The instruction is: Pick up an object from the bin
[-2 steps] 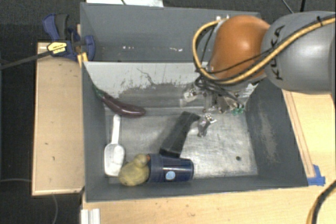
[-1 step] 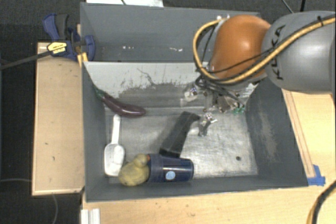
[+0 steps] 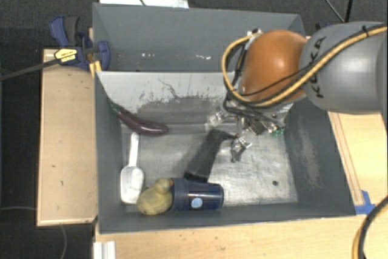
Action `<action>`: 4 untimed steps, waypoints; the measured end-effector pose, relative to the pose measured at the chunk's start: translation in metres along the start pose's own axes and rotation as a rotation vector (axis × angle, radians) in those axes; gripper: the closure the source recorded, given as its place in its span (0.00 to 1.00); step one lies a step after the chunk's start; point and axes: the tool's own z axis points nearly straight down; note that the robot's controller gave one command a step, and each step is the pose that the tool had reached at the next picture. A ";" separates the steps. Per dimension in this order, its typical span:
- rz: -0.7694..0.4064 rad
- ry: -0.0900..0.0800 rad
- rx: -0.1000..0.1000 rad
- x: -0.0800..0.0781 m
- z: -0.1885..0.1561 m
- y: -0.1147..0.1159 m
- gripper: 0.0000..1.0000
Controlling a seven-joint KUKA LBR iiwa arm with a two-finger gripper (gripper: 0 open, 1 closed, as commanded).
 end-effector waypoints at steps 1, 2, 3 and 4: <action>-0.200 -0.014 0.002 0.005 0.043 -0.002 1.00; -0.200 -0.014 0.002 0.005 0.043 -0.002 1.00; -0.215 0.012 -0.008 0.004 -0.060 0.005 1.00; -0.214 0.012 -0.008 0.004 -0.060 0.005 1.00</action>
Offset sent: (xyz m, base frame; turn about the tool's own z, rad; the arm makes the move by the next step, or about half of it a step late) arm 0.0000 0.0000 0.0000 0.0000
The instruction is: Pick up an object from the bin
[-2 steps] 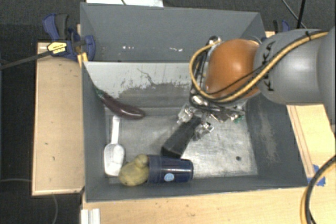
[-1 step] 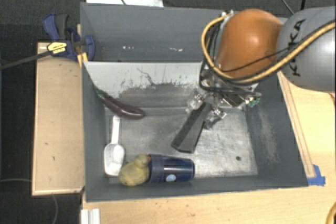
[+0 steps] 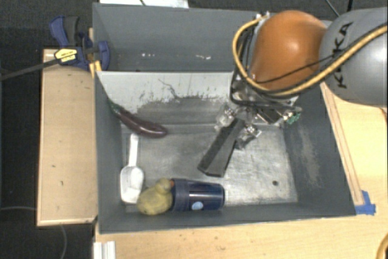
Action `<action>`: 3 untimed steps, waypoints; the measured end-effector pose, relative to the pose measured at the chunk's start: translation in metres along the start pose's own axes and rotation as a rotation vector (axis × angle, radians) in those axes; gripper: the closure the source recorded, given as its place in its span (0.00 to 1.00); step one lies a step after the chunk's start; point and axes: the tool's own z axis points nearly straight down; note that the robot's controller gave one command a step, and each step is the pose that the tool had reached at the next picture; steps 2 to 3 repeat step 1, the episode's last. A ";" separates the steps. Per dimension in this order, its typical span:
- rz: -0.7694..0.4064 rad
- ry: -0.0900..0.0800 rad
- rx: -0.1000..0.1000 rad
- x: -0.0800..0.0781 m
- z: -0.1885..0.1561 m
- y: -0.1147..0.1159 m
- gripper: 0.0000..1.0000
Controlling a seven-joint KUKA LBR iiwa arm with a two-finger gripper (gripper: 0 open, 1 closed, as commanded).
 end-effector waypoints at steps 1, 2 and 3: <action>-0.019 0.005 -0.003 -0.002 -0.049 0.009 1.00; -0.019 0.005 -0.003 -0.002 -0.049 0.009 1.00; -0.019 0.005 -0.003 -0.002 -0.049 0.009 1.00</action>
Offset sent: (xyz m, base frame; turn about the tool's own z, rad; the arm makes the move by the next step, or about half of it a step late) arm -0.0386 -0.0410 -0.1050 -0.3691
